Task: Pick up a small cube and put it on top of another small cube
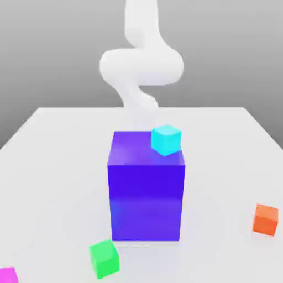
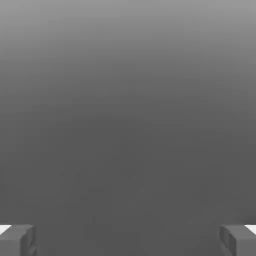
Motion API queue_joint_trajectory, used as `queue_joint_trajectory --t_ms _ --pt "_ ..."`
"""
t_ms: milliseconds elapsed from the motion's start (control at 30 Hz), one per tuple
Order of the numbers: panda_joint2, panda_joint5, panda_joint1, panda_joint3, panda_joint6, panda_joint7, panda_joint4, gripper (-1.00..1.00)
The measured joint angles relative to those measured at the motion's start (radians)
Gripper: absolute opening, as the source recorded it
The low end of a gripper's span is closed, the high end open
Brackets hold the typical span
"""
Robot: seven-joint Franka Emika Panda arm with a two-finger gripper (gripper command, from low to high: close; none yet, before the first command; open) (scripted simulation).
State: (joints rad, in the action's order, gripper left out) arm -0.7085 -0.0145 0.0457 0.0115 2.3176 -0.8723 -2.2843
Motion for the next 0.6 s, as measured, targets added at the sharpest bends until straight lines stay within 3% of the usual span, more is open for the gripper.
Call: queue_joint_trajectory --t_ms 600 --pt "0.659 -0.091 0.250 -0.012 0.130 -0.512 0.112 0.00"
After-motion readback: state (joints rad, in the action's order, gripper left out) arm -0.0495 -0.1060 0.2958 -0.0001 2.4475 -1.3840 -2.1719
